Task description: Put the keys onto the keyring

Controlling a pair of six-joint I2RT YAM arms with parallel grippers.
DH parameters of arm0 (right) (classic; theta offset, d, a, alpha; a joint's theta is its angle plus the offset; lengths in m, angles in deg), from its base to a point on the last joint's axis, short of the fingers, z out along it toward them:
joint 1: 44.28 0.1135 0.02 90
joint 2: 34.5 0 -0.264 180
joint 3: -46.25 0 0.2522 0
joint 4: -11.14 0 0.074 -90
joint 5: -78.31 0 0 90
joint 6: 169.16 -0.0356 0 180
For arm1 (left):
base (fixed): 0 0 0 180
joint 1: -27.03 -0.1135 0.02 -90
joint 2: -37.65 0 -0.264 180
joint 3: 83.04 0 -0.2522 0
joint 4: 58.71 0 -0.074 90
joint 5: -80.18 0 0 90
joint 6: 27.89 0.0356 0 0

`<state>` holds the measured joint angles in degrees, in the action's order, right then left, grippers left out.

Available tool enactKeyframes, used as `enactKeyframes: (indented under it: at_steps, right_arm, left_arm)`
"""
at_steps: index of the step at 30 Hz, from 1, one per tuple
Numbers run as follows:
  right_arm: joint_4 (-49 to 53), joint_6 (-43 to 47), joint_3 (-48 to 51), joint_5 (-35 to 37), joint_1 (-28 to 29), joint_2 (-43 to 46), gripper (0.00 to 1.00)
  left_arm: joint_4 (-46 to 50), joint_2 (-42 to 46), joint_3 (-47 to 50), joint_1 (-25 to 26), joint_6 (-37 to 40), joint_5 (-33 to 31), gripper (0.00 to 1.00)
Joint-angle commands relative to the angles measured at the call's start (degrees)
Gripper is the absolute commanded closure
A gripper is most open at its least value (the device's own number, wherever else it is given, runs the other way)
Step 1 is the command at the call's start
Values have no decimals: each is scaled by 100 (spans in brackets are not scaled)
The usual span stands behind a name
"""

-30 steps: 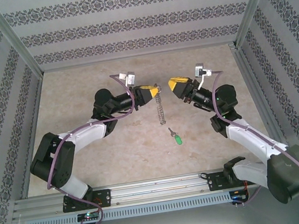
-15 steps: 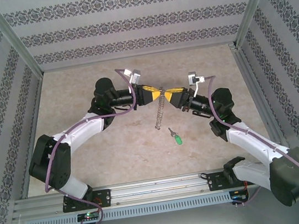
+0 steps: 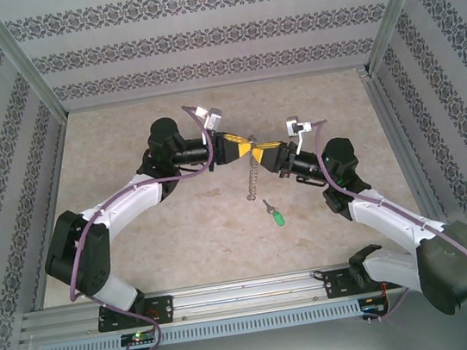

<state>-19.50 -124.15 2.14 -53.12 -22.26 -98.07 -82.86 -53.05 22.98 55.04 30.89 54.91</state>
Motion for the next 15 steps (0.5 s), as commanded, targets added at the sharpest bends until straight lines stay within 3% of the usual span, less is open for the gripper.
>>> enactKeyframes:
  at_steps: [1,15]
  right_arm:
    - [-254,110,-208,-8,80,-7,75]
    - [-130,157,-304,-12,11,100,74]
  left_arm:
    - [-112,34,-182,-64,91,189,100]
    - [-144,-21,-165,-67,48,255,100]
